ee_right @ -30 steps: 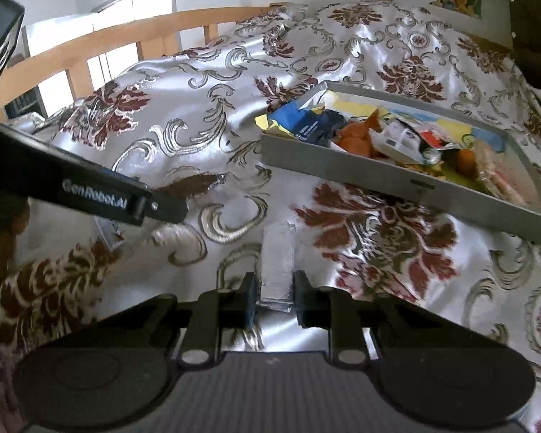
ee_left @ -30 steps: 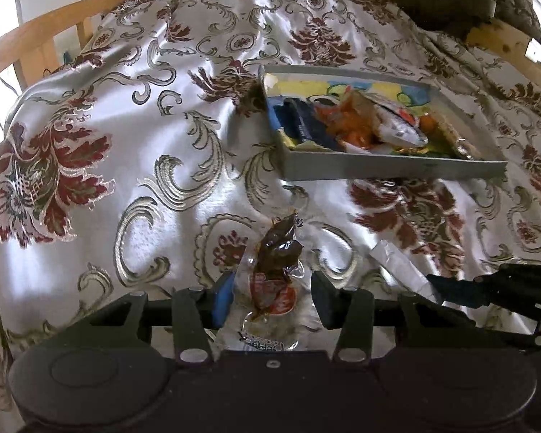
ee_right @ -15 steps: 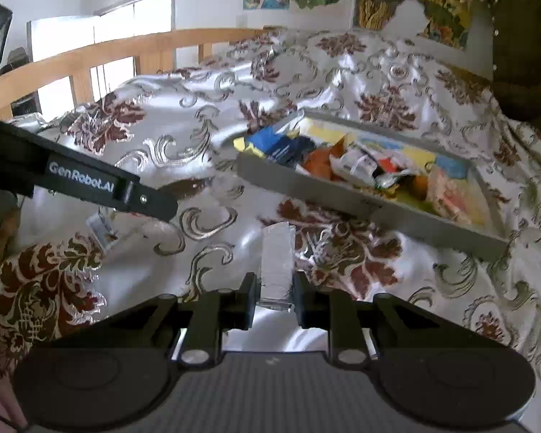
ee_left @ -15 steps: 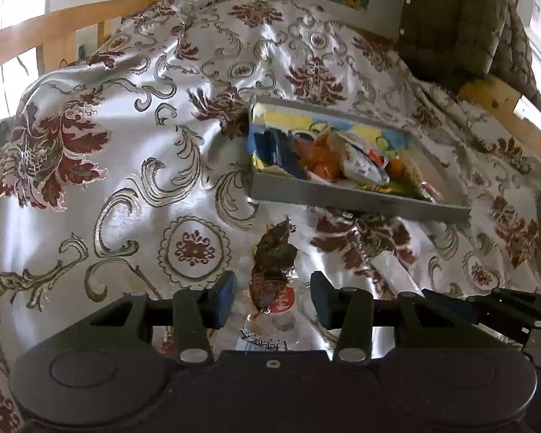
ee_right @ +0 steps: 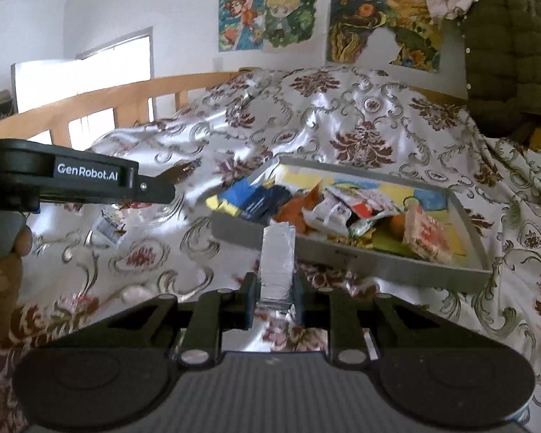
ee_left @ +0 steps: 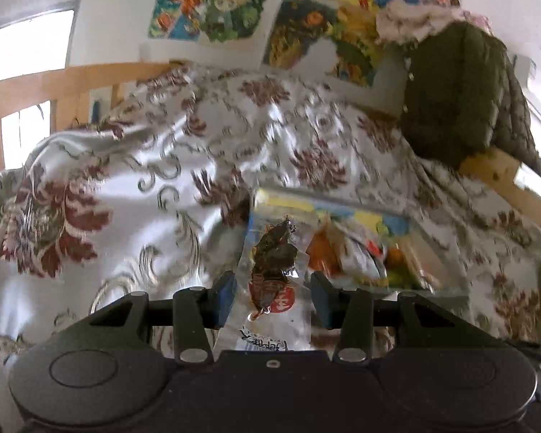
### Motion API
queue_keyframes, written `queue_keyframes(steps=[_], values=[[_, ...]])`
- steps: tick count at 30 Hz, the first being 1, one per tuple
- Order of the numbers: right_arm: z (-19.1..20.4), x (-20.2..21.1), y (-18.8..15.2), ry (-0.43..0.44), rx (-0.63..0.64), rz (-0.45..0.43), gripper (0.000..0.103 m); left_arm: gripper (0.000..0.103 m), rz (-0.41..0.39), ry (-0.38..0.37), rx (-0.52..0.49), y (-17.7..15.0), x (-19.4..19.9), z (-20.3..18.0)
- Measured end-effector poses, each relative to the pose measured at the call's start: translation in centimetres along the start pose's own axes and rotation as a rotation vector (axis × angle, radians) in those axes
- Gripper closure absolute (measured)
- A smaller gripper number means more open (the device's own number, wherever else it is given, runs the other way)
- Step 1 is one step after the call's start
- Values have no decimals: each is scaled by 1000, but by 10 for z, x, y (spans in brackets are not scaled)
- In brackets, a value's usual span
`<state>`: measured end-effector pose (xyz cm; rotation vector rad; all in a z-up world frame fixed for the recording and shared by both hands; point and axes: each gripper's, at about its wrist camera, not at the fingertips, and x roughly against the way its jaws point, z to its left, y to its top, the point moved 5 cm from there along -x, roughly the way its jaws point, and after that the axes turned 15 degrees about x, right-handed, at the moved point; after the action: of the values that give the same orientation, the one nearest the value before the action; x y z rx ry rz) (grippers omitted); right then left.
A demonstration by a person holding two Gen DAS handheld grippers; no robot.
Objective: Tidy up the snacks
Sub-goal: 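Carry the brown snack packet with left tool while right tool carries silver packet over tray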
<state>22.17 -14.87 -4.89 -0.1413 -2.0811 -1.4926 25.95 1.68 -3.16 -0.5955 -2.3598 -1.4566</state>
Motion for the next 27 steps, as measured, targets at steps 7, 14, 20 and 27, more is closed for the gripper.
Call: queue_keyframes(steps=[7,14,20,27], values=[[-22,-32,17,-19,-70,-32,79,56,-138,35,-32,17,-20,-4],[-35,-68,34,-40,-83,-64,79,56,-158,31,-18,27,-57,-6],[-41,-96,38,-58,-83,-64,79,55,-147,5,-13,31,-90,-11],[-42,-114,41,-72,-71,-73,79,55,-150,-7,-43,31,-110,-16]])
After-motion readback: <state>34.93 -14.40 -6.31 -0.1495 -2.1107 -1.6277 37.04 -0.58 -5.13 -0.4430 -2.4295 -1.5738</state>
